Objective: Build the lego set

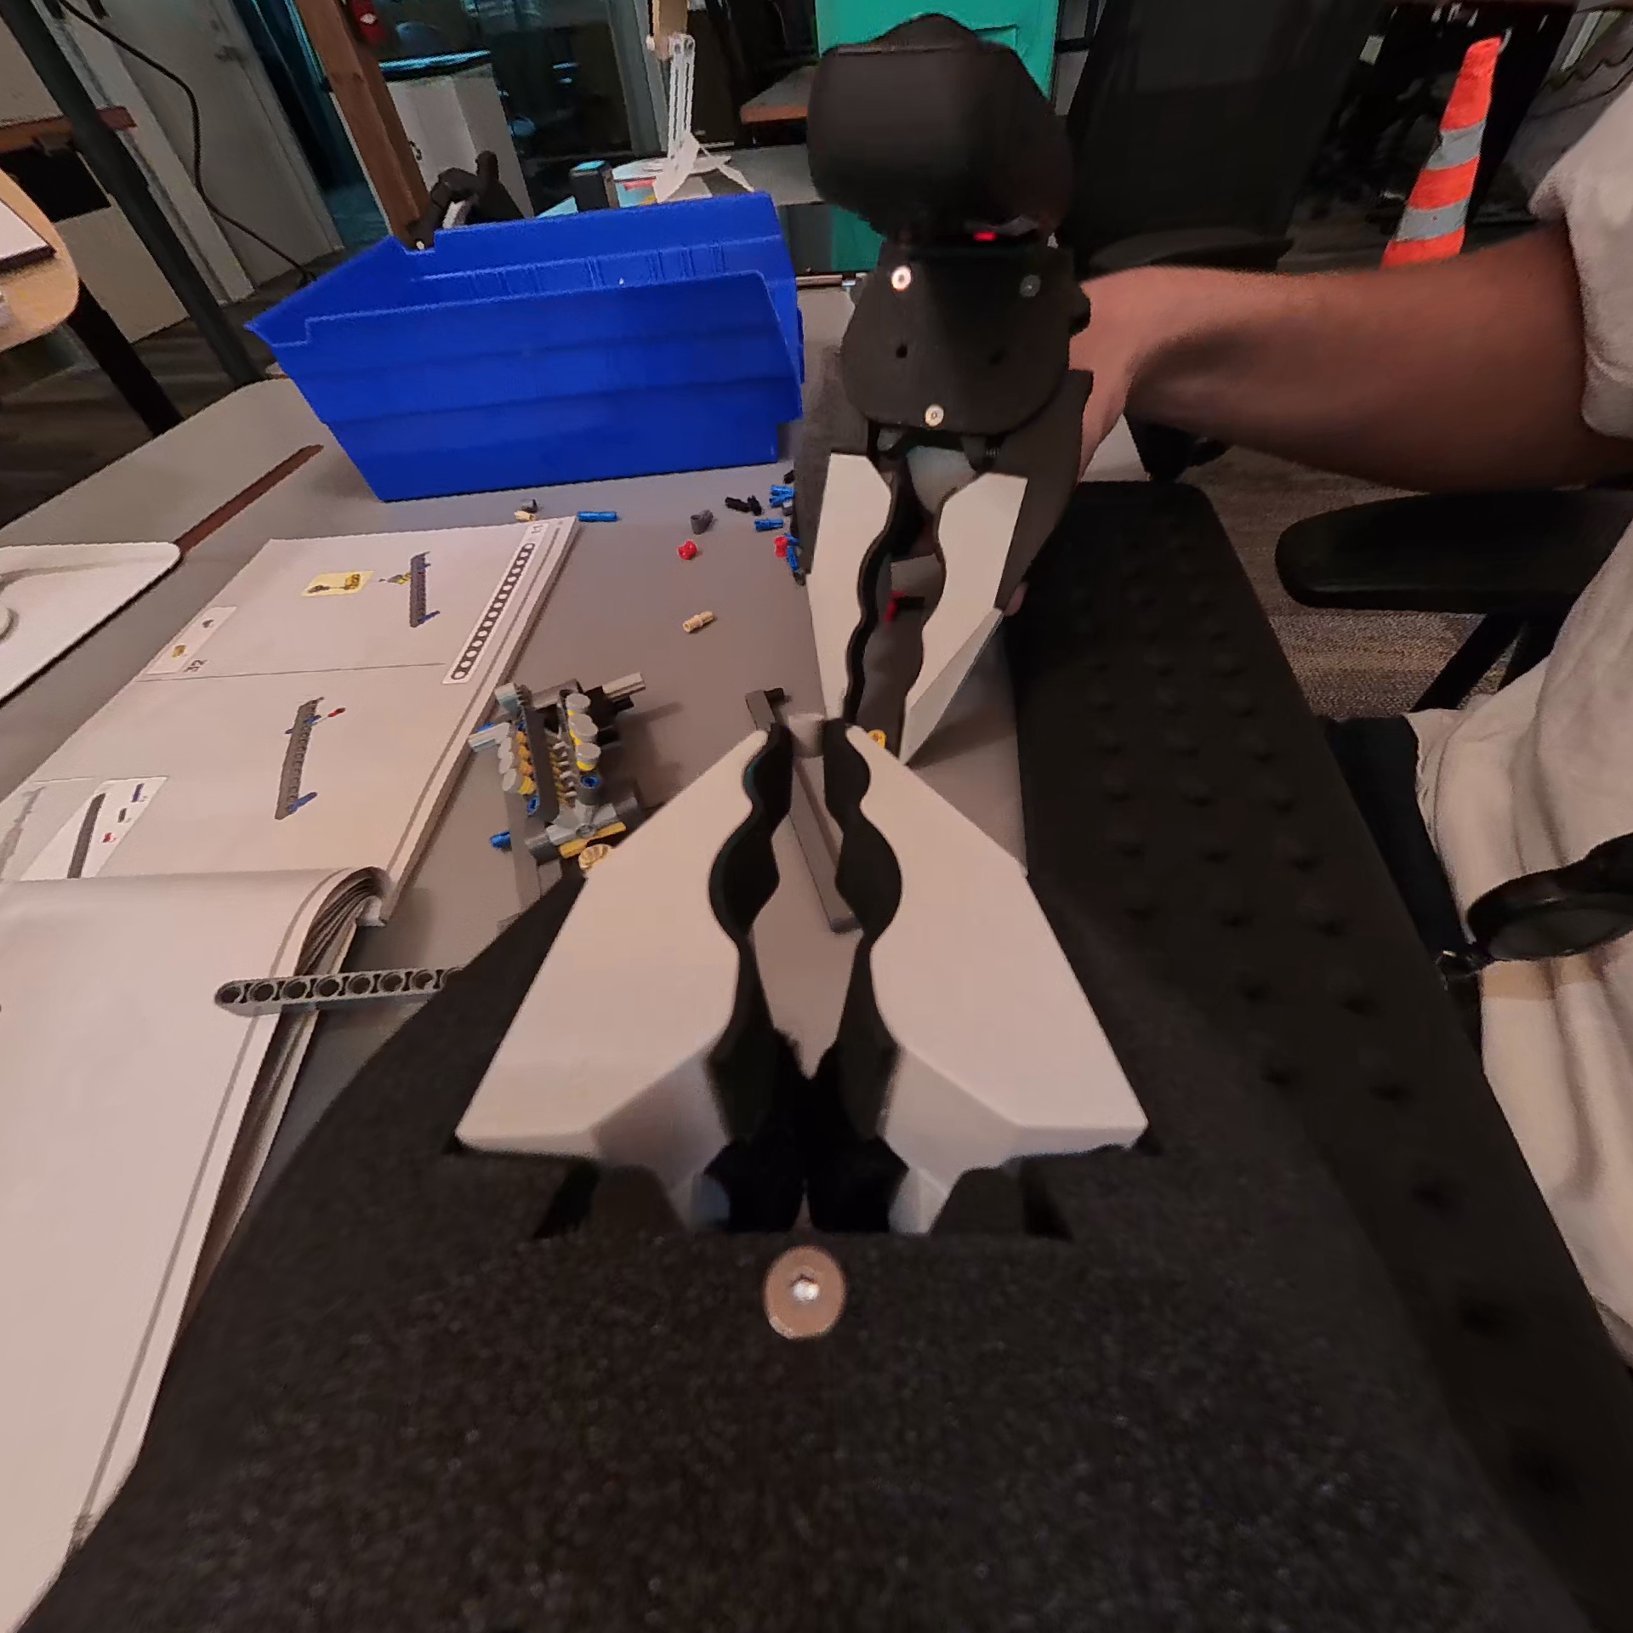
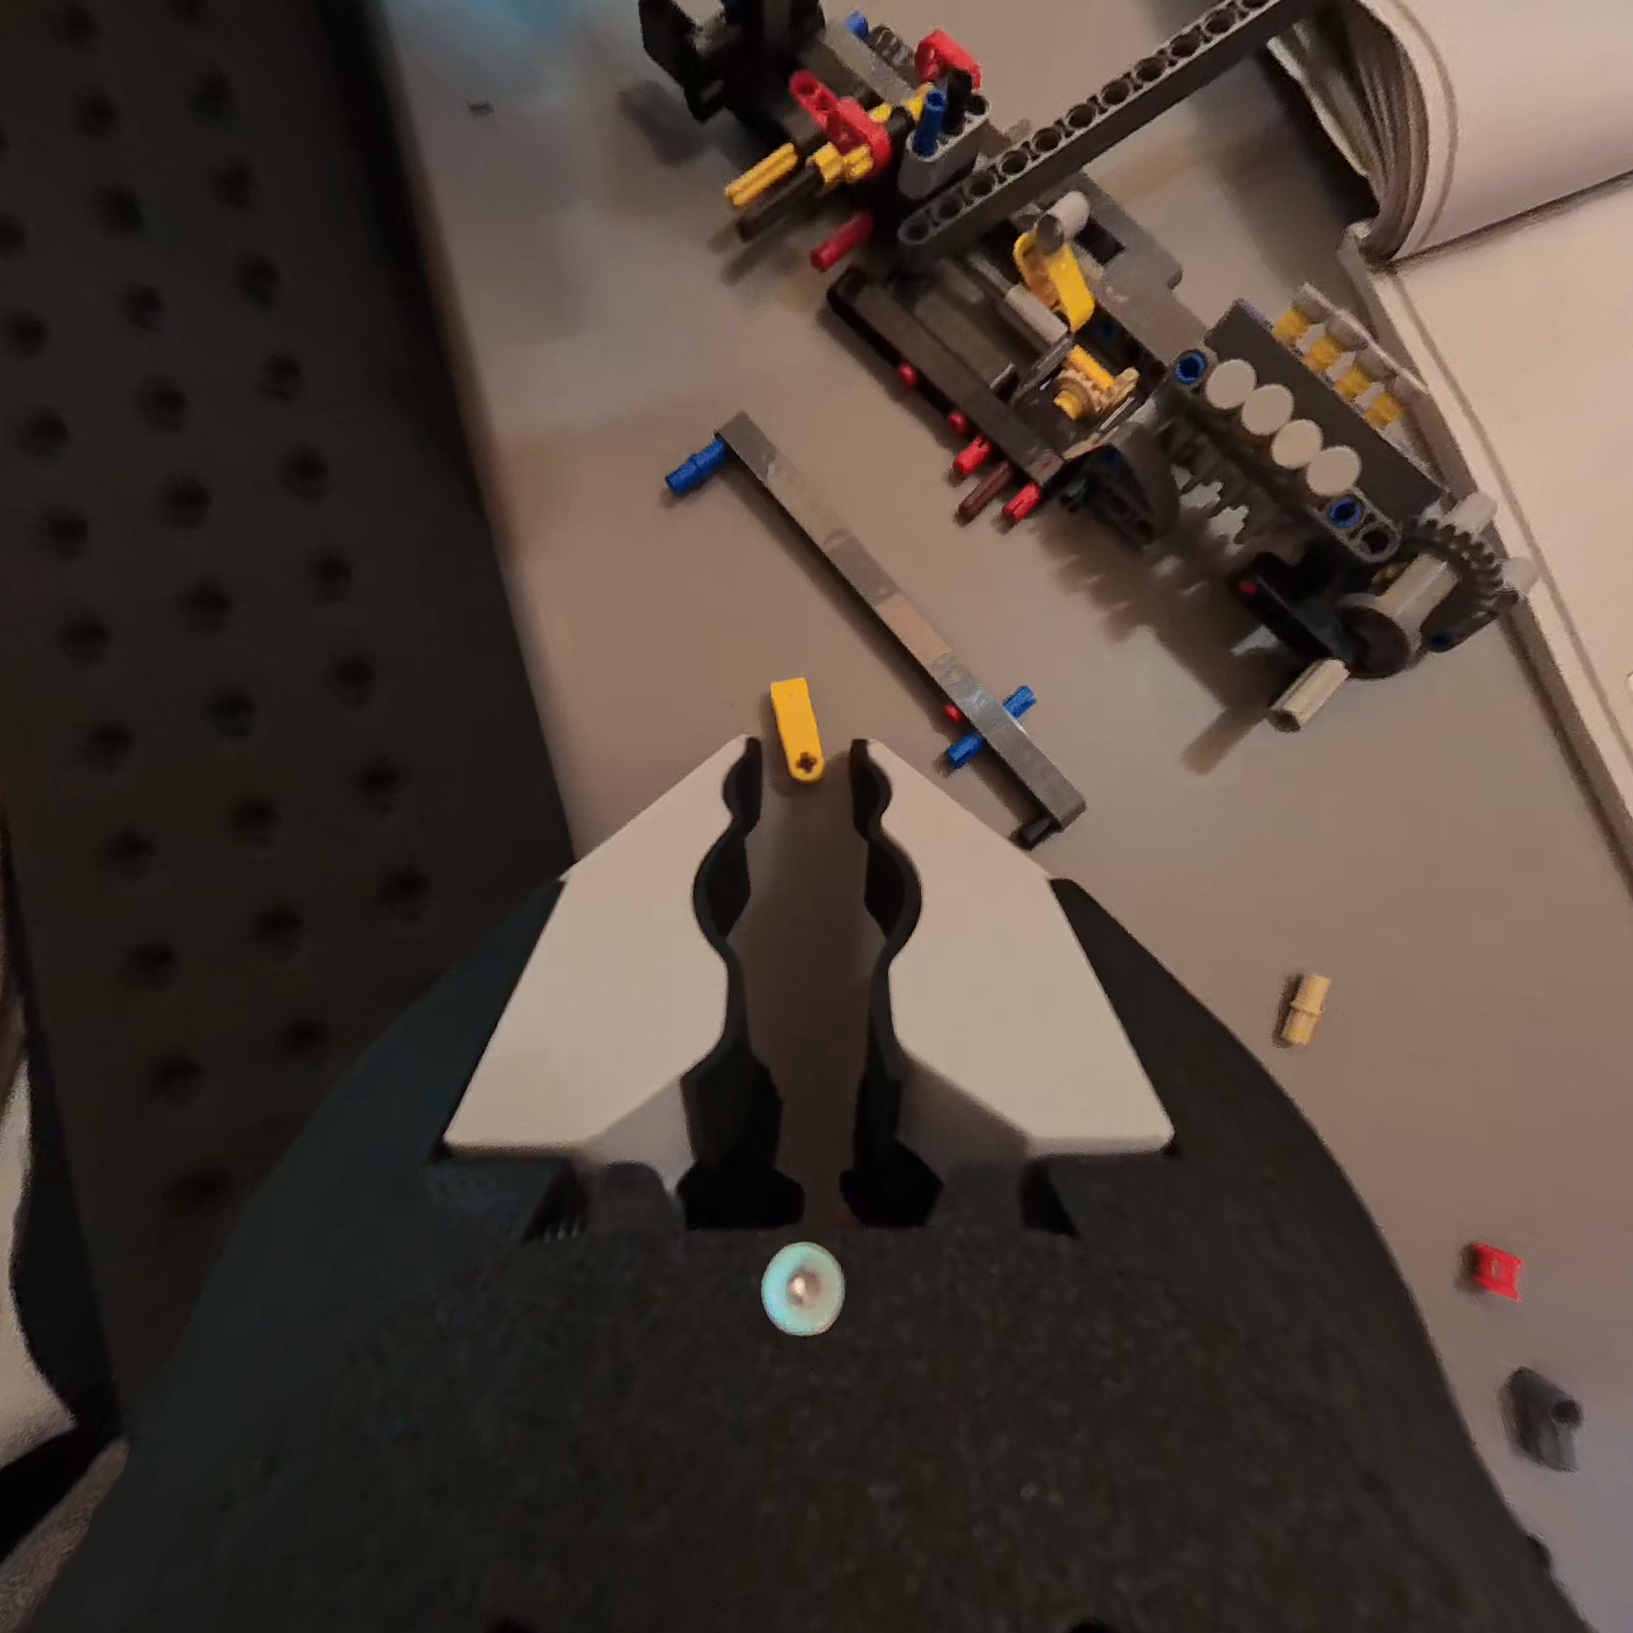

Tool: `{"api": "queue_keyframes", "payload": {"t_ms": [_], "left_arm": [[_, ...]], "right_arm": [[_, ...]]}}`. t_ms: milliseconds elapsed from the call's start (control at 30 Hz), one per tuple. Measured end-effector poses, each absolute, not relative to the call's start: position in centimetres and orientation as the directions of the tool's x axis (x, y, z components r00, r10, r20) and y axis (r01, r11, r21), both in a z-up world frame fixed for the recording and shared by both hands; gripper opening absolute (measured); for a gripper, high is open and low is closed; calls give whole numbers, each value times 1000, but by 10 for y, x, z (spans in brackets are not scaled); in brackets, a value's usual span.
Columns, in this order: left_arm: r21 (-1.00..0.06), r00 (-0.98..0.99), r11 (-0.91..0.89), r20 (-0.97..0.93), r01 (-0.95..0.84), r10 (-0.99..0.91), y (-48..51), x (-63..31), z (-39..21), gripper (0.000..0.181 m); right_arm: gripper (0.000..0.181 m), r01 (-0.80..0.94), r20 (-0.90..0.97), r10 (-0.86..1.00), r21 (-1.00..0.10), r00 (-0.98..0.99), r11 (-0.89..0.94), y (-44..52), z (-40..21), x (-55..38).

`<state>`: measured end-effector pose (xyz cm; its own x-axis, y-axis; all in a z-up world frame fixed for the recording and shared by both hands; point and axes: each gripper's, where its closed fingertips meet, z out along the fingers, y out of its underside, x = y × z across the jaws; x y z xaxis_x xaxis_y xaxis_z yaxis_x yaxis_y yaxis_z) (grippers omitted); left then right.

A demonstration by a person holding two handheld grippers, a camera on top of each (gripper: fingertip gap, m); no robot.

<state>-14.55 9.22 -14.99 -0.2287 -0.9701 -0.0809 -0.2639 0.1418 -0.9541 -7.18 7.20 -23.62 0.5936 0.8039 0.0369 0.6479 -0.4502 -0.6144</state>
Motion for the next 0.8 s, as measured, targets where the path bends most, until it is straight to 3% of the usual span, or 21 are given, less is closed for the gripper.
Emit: {"api": "queue_keyframes", "payload": {"t_ms": [133, 200, 300, 367, 433, 533, 800], "left_arm": [[-948, -228, 146, -82, -283, -970, 92, -145, -153, 6], [-943, -206, 143, -82, -301, -975, 96, -144, -156, 6], [-947, -154, 94, -49, -307, -987, 106, -143, -155, 6], [-960, -141, 24, 17, -280, -990, 109, -141, -148, 6], [-969, -128, -42, 75, -242, -989, 113, -142, -140, 6], [-975, -126, -97, 124, -202, -984, 117, -144, -132, 6], [-978, -20, -59, 64, -198, -998, 131, -143, -131, 6]], "right_arm": [[7, 689, 30, 825, -567, 565, -451, 76, -238, -75], [7, 633, 20, 805, -629, 593, -451, 87, -223, -78], [6, 260, -247, 755, -836, 608, -483, 106, -167, -105], [6, -25, -430, 729, -869, 533, -495, 116, -134, -117], [6, -145, -513, 735, -850, 444, -506, 117, -124, -129], [6, -217, -551, 720, -833, 422, -509, 125, -124, -138], [6, -207, -525, 704, -847, 478, -490, 130, -130, -138]]}}
